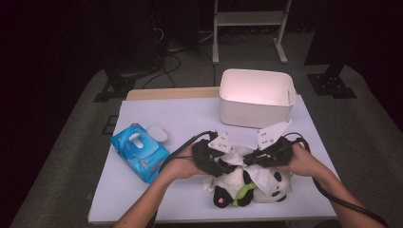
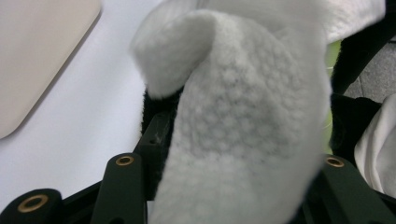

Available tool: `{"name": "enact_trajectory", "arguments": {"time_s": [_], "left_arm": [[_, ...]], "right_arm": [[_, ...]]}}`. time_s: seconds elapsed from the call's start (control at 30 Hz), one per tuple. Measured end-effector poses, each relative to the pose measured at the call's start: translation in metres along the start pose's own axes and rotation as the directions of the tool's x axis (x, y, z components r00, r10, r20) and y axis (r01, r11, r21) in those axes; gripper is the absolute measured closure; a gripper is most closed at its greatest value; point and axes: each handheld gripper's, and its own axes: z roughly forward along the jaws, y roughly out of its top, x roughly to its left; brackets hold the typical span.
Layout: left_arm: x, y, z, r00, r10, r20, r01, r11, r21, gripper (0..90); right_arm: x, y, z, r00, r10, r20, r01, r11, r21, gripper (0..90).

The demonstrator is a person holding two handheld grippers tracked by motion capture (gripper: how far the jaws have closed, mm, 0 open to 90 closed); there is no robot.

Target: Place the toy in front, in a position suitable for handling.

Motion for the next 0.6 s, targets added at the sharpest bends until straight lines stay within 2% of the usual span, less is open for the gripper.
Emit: {"name": "enact_trajectory", "arguments": {"time_s": [0.1, 0.13, 0.27, 0.33, 0.43, 0.6], "left_arm": [[0.000, -0.002, -0.001, 1.0000, 0.001, -0.008, -0.001, 0.9999, 0.010, 48.9], [0.001, -0.006, -0.002, 0.9999, -0.016, -0.001, 0.016, 0.9998, -0.007, 49.0], [0.001, -0.009, -0.002, 0.9997, -0.026, 0.002, 0.026, 0.9993, -0.027, 49.5], [0.002, -0.009, -0.001, 0.9996, -0.028, 0.004, 0.028, 0.9990, -0.034, 49.5], [0.003, -0.009, -0.001, 0.9995, -0.029, 0.010, 0.029, 0.9990, -0.035, 49.5], [0.004, -0.006, 0.000, 0.9994, -0.031, 0.013, 0.032, 0.9992, -0.024, 49.6]], "right_arm": [[0.001, 0.007, 0.009, 0.9996, -0.026, -0.006, 0.026, 0.999, 0.024, 86.4], [0.000, 0.008, 0.012, 0.9997, -0.024, -0.011, 0.024, 0.999, 0.036, 86.4], [-0.002, 0.004, 0.008, 0.9998, -0.015, -0.010, 0.015, 0.999, 0.044, 86.5], [-0.004, -0.005, 0.001, 0.9999, 0.011, 0.003, -0.011, 0.999, 0.043, 86.6], [-0.005, -0.009, -0.004, 0.9994, 0.023, 0.026, -0.024, 0.999, 0.048, 86.5], [-0.003, -0.004, -0.005, 0.9997, 0.013, 0.021, -0.013, 1.000, 0.026, 86.4]]}}
